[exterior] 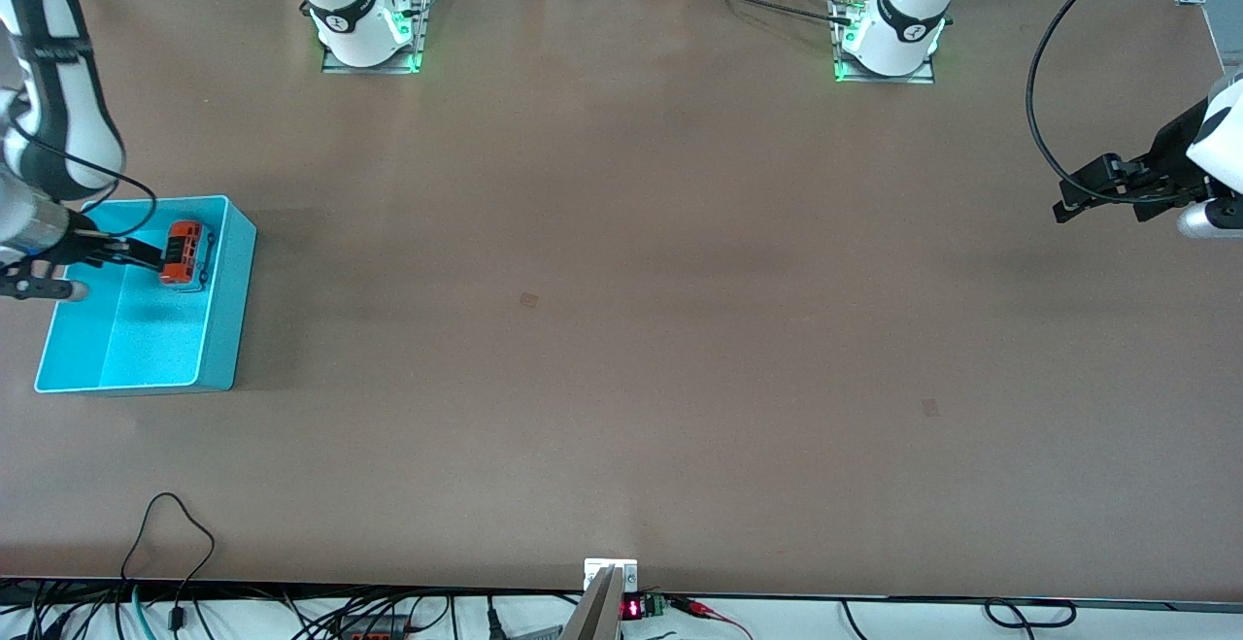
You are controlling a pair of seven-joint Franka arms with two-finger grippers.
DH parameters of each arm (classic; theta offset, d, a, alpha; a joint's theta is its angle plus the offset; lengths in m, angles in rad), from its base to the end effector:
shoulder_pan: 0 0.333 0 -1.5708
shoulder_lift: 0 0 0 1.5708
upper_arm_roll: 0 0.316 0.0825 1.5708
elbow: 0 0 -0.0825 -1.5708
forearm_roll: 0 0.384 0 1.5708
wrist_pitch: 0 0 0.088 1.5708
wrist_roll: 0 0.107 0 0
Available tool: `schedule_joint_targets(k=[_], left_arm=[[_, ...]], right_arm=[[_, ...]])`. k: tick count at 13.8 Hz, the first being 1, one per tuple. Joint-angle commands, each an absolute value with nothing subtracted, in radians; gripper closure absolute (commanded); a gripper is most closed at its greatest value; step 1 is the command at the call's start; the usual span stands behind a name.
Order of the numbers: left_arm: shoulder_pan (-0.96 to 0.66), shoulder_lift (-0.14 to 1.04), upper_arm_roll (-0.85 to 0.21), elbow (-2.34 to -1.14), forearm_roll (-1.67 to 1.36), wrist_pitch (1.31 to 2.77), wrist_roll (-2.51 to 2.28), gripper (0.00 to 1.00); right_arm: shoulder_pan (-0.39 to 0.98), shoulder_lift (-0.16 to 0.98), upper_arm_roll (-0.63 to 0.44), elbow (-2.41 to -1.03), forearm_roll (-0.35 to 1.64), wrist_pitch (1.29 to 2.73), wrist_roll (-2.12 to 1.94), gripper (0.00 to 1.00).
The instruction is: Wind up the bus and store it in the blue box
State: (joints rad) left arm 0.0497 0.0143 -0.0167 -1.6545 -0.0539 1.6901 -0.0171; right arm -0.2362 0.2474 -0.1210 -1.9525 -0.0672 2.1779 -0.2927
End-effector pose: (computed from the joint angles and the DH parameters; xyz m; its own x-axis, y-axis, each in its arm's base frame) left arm 0.5674 0.0136 0.5874 0.9982 0.0565 0.0202 0.0553 -0.9970 0.0542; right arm 0.5641 -0.2103 0.3522 0.9987 -0.0239 -0.0457 -0.0205 -0.9971 0.0738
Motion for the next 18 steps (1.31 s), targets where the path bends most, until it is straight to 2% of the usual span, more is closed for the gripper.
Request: schedule_joint_targets(k=[1,5,9,13,18], left_arm=[[0.051,0.005,-0.021,-1.652,-0.034,1.694,-0.003,0.00],[0.051,0.006,-0.021,-1.651,-0.034,1.697,-0.003,0.00],[0.051,0.005,-0.021,-1.651,-0.034,1.700,-0.003,0.00],[0.049,0.003,-0.021,-1.649,-0.035,1.697,-0.003,0.00],[0.049,0.002,-0.021,-1.647,-0.041,1.690,-0.003,0.00]], right_arm=[[-0.203,0.169,-0.104,-1.872,-0.051,1.995,-0.304,0.00],[-0.167,0.094,-0.051,-1.760,-0.034,1.775,-0.292,0.00],[-0.141,0.087,0.004,-1.623,-0.037,1.619,-0.209,0.00],[-0.071,0.091,0.011,-1.605,-0.031,1.588,-0.052,0.00],[-0.071,0.089,0.011,-1.591,-0.025,1.589,-0.049,0.00]])
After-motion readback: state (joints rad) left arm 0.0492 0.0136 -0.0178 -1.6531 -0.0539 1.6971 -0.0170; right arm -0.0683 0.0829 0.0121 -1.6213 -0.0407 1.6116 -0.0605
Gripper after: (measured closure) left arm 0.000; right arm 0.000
